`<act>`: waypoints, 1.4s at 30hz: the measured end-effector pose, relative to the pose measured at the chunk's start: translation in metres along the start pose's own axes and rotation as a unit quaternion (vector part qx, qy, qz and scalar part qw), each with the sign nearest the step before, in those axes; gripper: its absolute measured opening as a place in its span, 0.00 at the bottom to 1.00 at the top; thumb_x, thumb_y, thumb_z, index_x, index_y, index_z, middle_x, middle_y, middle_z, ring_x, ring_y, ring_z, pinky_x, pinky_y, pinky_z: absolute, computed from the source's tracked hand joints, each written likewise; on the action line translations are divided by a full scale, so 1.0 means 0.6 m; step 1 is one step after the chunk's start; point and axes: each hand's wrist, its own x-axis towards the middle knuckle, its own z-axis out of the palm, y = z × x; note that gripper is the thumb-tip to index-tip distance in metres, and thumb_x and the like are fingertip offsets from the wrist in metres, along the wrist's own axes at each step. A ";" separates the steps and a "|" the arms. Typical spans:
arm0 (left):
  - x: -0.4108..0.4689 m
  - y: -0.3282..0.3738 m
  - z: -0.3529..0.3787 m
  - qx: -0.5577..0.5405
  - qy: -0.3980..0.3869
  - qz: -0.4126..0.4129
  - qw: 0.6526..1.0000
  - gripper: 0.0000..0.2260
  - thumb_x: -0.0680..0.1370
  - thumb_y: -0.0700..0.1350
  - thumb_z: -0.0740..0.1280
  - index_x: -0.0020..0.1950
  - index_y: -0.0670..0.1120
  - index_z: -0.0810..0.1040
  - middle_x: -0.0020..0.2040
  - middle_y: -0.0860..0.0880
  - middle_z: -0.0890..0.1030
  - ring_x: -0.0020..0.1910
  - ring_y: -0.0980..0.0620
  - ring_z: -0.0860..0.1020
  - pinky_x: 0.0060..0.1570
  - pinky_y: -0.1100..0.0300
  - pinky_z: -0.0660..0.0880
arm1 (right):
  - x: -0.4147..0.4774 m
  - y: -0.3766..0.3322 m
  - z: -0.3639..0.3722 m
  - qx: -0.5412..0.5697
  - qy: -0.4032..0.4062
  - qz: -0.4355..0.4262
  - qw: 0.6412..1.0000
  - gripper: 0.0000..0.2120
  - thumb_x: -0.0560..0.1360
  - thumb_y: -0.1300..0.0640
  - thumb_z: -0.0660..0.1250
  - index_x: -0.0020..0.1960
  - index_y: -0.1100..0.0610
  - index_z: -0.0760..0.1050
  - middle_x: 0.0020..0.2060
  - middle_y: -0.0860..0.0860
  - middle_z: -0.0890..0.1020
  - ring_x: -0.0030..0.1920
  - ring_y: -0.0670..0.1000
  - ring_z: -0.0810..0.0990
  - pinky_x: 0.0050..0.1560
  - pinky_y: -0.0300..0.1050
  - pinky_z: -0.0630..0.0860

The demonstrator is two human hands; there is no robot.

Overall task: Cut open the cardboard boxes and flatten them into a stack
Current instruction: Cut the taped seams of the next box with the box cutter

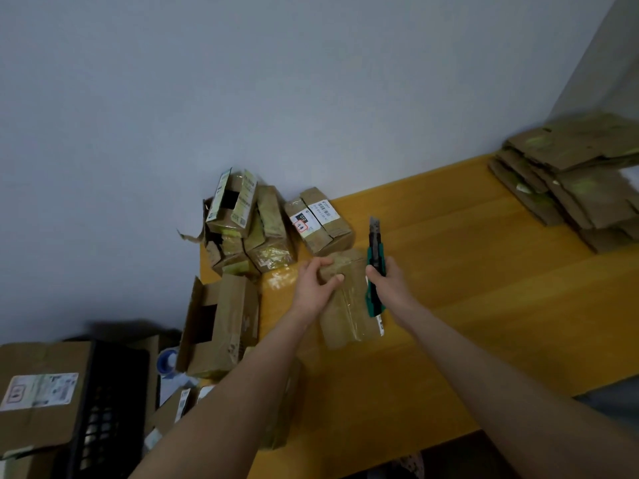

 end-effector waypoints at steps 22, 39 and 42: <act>0.010 -0.011 -0.028 -0.152 -0.038 -0.119 0.980 0.40 0.70 0.42 0.76 0.77 0.48 0.60 0.58 0.50 0.75 0.48 0.56 0.77 0.34 0.67 0.76 | 0.001 0.020 -0.033 -0.072 0.112 0.029 0.991 0.06 0.80 0.53 0.61 0.56 0.54 0.70 0.41 0.50 0.75 0.37 0.51 0.75 0.37 0.48 0.73; 0.011 -0.011 -0.015 -0.073 0.005 -0.089 0.993 0.32 0.74 0.44 0.73 0.76 0.49 0.64 0.66 0.44 0.73 0.61 0.46 0.75 0.57 0.51 0.77 | -0.118 0.021 -0.040 -0.474 0.018 -0.164 0.865 0.29 0.79 0.46 0.58 0.77 0.46 0.52 0.41 0.44 0.73 0.35 0.45 0.74 0.23 0.35 0.62; 0.010 -0.007 -0.014 -0.071 0.007 -0.084 0.994 0.32 0.74 0.45 0.73 0.76 0.48 0.64 0.66 0.44 0.73 0.61 0.47 0.75 0.57 0.52 0.77 | -0.119 0.013 -0.038 -0.496 0.025 -0.181 0.849 0.27 0.79 0.47 0.58 0.76 0.45 0.54 0.43 0.46 0.76 0.35 0.47 0.74 0.24 0.37 0.64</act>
